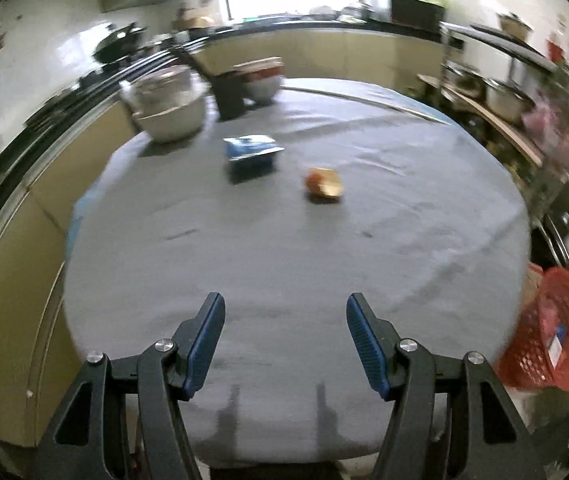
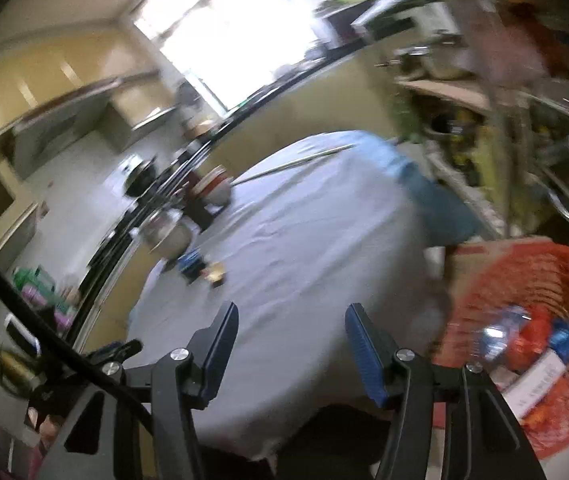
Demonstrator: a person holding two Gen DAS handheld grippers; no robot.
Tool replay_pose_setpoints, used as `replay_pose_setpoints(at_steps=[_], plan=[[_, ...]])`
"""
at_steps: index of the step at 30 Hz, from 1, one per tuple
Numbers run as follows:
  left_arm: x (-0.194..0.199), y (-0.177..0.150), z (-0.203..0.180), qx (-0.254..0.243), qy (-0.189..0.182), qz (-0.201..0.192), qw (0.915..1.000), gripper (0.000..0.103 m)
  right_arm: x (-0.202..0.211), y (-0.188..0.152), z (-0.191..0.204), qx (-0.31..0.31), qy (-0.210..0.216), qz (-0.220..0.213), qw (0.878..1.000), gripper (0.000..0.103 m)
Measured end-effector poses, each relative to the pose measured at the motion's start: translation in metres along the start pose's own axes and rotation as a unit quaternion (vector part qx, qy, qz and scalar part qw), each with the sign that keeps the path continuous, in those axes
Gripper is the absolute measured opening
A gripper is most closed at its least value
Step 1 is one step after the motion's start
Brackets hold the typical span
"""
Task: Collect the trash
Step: 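Move both open grippers back over the table toward the orange peel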
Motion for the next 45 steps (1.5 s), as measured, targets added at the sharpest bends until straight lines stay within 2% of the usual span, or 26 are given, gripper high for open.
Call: replay_pose_setpoints(at_steps=[4, 8, 15, 29, 35, 45], plan=[[-0.004, -0.003, 0.020, 0.011, 0.025, -0.001, 0.9996, 0.064, -0.024, -0.009, 0.042, 0.032, 0.036, 0.023, 0.999, 0.060], [-0.004, -0.007, 0.036, 0.025, 0.033, 0.001, 0.9991, 0.064, -0.044, -0.019, 0.074, 0.052, 0.062, 0.041, 0.996, 0.060], [-0.018, -0.007, 0.055, 0.034, 0.050, 0.009, 0.9981, 0.064, -0.083, -0.034, 0.113, 0.076, 0.089, 0.071, 0.991, 0.060], [-0.058, -0.008, 0.074, 0.036, 0.055, 0.039, 0.9970, 0.064, -0.157, -0.061, 0.135, 0.076, 0.094, 0.116, 0.986, 0.060], [-0.082, -0.009, 0.078, 0.046, 0.058, 0.059, 0.9955, 0.064, -0.189, -0.072, 0.135, 0.081, 0.092, 0.121, 0.985, 0.060], [-0.128, 0.004, 0.091, 0.074, 0.065, 0.080, 0.9919, 0.064, -0.238, -0.072, 0.136, 0.113, 0.072, 0.119, 0.984, 0.060]])
Point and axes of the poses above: each gripper's, at about its wrist camera, not at the fingertips, and x roughly against the way its jaws point, z to its left, y to its top, the point moved 1 cm from there along -x, roughly the way its jaws point, and after that the axes turned 15 degrees about -z, right-handed, at the moved point
